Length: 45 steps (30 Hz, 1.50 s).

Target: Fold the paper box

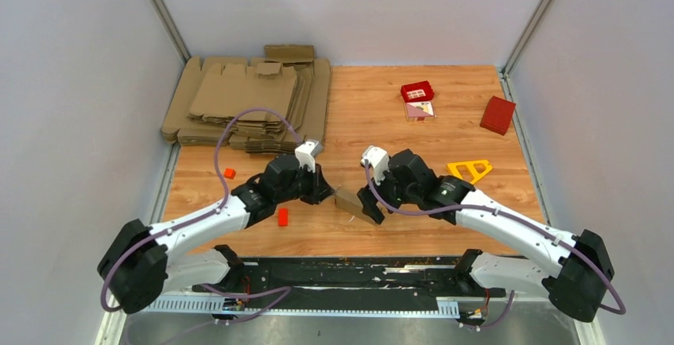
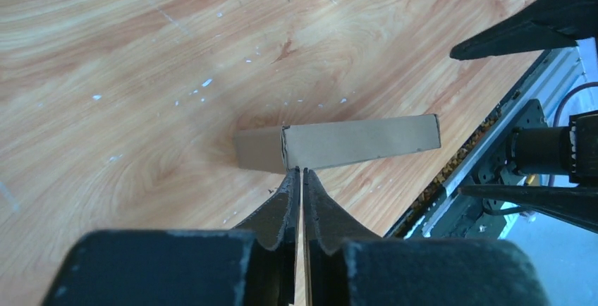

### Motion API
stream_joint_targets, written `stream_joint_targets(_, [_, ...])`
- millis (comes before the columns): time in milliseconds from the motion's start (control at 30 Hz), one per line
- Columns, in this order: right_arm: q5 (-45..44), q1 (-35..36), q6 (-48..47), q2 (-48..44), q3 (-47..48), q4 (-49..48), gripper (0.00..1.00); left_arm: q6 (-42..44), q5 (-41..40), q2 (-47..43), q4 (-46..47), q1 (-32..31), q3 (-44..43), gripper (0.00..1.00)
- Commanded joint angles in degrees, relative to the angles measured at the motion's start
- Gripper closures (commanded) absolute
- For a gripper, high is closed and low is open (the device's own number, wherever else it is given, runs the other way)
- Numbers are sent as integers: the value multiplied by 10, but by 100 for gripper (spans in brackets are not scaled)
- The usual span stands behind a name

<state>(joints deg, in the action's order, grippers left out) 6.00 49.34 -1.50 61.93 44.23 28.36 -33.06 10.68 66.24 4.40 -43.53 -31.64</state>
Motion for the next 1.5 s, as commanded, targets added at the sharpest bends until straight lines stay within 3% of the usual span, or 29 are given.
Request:
stream_joint_targets(0, [33, 6, -57, 41, 42, 14, 13, 28, -47, -76, -75, -2, -30, 87])
stream_joint_targets(167, [-17, 29, -68, 120, 67, 16, 17, 43, -97, -147, -115, 3, -22, 84])
stream_joint_targets(267, [-34, 33, -55, 169, 90, 10, 26, 50, -139, -184, -125, 8, -4, 84])
stream_joint_targets(333, [-18, 34, -53, 194, 97, 2, 39, 57, -171, -216, -120, 8, 16, 84])
stream_joint_targets(433, [-29, 34, -48, 234, 117, 17, 69, 73, -211, -263, -111, 8, 51, 84])
stream_joint_targets(500, [-54, 34, -43, 255, 140, 42, 78, 86, -231, -290, -111, 8, 69, 84])
stream_joint_targets(567, [-110, 34, -41, 254, 154, 55, 77, 105, -246, -316, -109, 8, 87, 84])
stream_joint_targets(633, [-232, 32, -36, 250, 175, 74, 76, 113, -259, -339, -107, 8, 101, 84])
stream_joint_targets(767, [-411, 1, -48, 243, 199, 81, 83, 121, -258, -376, -86, 8, 135, 83])
stream_joint_targets(933, [-513, -123, -104, 274, 248, 60, 83, 121, -243, -381, -70, 8, 152, 83])
stream_joint_targets(1067, [-604, -248, -210, 345, 269, -67, 83, 114, -232, -357, -62, 8, 153, 83])
stream_joint_targets(1167, [-661, -333, -237, 419, 353, -92, 87, 111, -220, -335, -57, 8, 149, 82])
stream_joint_targets(1333, [-799, -404, -307, 546, 477, -215, 92, 108, -217, -314, -58, 7, 145, 82])
stream_joint_targets(1467, [-790, -434, -328, 641, 565, -210, 92, 107, -213, -316, -52, 7, 151, 82])
